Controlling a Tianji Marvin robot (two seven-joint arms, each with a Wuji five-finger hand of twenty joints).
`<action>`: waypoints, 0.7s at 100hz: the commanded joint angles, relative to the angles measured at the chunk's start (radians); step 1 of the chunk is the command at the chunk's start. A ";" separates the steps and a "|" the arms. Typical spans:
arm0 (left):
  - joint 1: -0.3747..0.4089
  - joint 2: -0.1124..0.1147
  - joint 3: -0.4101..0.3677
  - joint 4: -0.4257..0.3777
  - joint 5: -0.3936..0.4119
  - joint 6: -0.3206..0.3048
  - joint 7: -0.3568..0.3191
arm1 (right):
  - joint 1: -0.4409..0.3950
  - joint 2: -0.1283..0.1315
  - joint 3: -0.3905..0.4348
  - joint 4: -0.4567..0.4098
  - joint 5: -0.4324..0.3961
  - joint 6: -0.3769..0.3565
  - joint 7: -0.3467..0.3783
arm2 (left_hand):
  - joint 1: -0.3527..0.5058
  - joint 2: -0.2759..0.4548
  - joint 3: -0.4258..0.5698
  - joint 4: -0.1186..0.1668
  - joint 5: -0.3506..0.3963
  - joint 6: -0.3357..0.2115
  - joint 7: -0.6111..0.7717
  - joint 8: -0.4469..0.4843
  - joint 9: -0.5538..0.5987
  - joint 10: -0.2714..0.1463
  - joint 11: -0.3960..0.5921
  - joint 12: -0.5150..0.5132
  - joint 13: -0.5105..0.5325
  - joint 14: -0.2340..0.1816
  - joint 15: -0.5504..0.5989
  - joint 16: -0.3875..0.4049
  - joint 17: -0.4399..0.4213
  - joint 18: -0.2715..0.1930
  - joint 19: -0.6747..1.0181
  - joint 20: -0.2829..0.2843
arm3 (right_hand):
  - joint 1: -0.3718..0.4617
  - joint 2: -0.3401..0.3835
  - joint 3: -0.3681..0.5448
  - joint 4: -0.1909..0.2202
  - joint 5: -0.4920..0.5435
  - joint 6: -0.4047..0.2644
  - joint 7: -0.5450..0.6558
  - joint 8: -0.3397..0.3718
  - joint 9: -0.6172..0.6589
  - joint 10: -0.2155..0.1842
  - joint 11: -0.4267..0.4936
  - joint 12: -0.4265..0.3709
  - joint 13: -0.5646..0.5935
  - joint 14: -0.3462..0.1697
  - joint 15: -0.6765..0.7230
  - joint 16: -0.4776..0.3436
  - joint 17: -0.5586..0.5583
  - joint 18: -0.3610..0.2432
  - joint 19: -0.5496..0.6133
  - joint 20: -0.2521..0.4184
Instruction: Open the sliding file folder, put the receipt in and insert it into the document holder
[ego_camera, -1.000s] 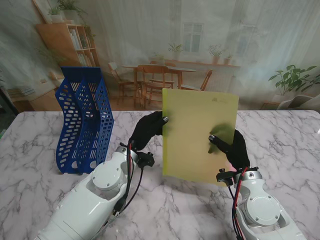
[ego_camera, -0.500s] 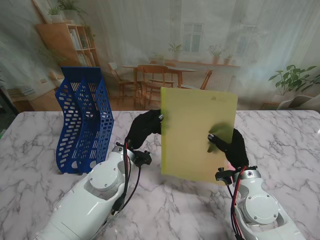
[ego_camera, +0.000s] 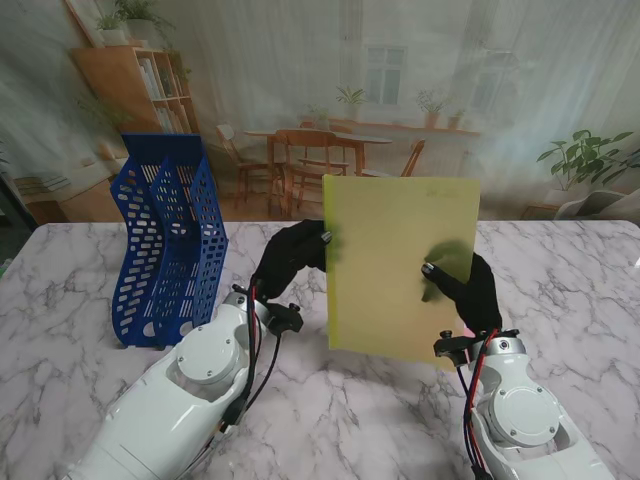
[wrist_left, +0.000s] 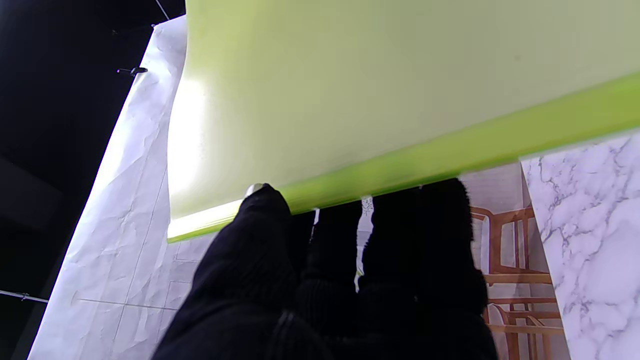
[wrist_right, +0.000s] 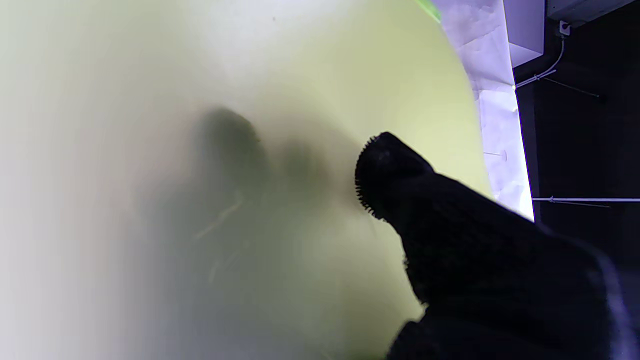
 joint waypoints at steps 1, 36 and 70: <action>0.005 -0.006 0.013 0.008 -0.001 0.000 -0.024 | 0.020 -0.010 0.001 -0.003 0.007 -0.006 -0.010 | 0.062 -0.021 0.049 0.024 0.083 -0.098 0.140 0.029 0.039 -0.024 0.004 0.020 0.020 0.007 0.036 0.022 0.029 -0.056 0.059 0.008 | 0.078 0.057 0.097 0.031 0.045 -0.096 0.090 0.041 0.012 0.004 0.045 0.013 0.075 -0.028 0.125 0.028 0.022 -0.022 0.032 0.012; 0.019 -0.004 0.027 0.011 -0.015 -0.009 -0.040 | 0.083 -0.023 0.003 0.026 -0.012 -0.015 -0.059 | 0.062 -0.023 0.055 0.025 0.087 -0.094 0.147 0.023 0.044 -0.019 0.002 0.023 0.025 0.011 0.040 0.025 0.033 -0.054 0.066 0.005 | 0.076 0.061 0.095 0.032 0.050 -0.107 0.092 0.046 0.012 -0.001 0.049 0.021 0.074 -0.031 0.133 0.032 0.028 -0.020 0.036 0.015; 0.033 -0.002 0.041 0.012 -0.023 -0.022 -0.053 | 0.107 -0.028 0.008 0.036 -0.025 -0.019 -0.082 | 0.062 -0.021 0.057 0.024 0.084 -0.092 0.147 0.021 0.041 -0.018 0.002 0.023 0.023 0.012 0.041 0.026 0.030 -0.053 0.069 0.003 | 0.076 0.060 0.095 0.032 0.054 -0.109 0.091 0.048 0.015 -0.001 0.049 0.026 0.074 -0.035 0.135 0.033 0.033 -0.023 0.033 0.014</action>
